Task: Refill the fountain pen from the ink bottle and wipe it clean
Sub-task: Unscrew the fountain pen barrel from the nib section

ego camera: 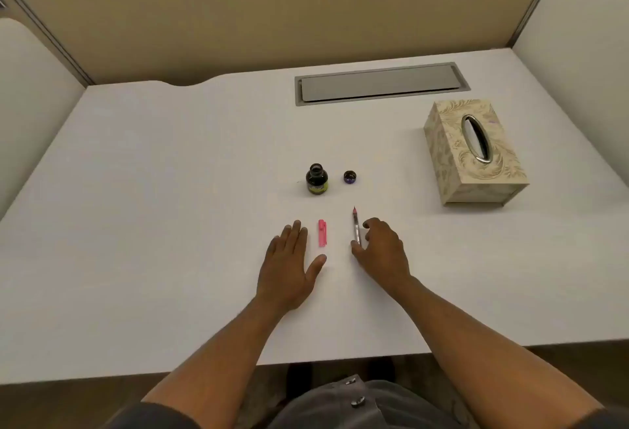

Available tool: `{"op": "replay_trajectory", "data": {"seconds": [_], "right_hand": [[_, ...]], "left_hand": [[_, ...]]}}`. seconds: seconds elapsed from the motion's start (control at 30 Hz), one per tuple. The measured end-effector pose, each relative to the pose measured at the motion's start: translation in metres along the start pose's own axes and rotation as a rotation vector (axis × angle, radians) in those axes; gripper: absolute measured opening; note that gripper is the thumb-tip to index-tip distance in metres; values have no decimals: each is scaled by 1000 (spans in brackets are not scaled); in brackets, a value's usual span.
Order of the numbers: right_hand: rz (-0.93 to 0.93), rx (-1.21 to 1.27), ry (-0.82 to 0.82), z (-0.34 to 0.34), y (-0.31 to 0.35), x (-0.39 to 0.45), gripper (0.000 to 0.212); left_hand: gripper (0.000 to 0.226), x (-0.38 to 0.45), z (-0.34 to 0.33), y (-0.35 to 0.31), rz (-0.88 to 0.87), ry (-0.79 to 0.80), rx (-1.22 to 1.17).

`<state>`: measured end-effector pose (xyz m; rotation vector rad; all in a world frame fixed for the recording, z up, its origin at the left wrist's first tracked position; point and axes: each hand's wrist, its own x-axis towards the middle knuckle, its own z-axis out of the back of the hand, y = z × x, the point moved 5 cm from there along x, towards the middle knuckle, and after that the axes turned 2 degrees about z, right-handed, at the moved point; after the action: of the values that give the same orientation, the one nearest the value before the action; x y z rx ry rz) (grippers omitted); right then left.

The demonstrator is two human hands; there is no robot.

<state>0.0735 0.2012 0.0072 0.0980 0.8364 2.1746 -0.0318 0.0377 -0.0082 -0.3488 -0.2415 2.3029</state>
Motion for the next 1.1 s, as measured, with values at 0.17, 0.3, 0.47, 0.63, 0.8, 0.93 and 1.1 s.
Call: {"op": "replay_trajectory", "data": {"seconds": [0.17, 0.3, 0.47, 0.63, 0.8, 0.93, 1.1], "right_hand": [[-11, -35, -49, 1, 4, -1, 29], [-20, -13, -61, 0, 0, -2, 23], [-118, 198, -29, 1, -8, -2, 28], [-193, 604, 124, 6, -3, -14, 21], [-212, 920, 383, 7, 20, -31, 16], [-171, 894, 437, 12, 30, -38, 15], [-137, 849, 544, 15, 30, -44, 20]], "left_hand": [[81, 3, -7, 1, -38, 7, 50], [81, 2, -12, 3, -51, -2, 96], [76, 2, -8, 0, -36, -40, -5], [42, 1, 33, -28, -22, -333, -348], [25, 17, 45, -46, 311, 75, -1068], [16, 19, 51, -48, 387, 128, -1296], [18, 17, 46, -46, 484, 191, -1523]]}}
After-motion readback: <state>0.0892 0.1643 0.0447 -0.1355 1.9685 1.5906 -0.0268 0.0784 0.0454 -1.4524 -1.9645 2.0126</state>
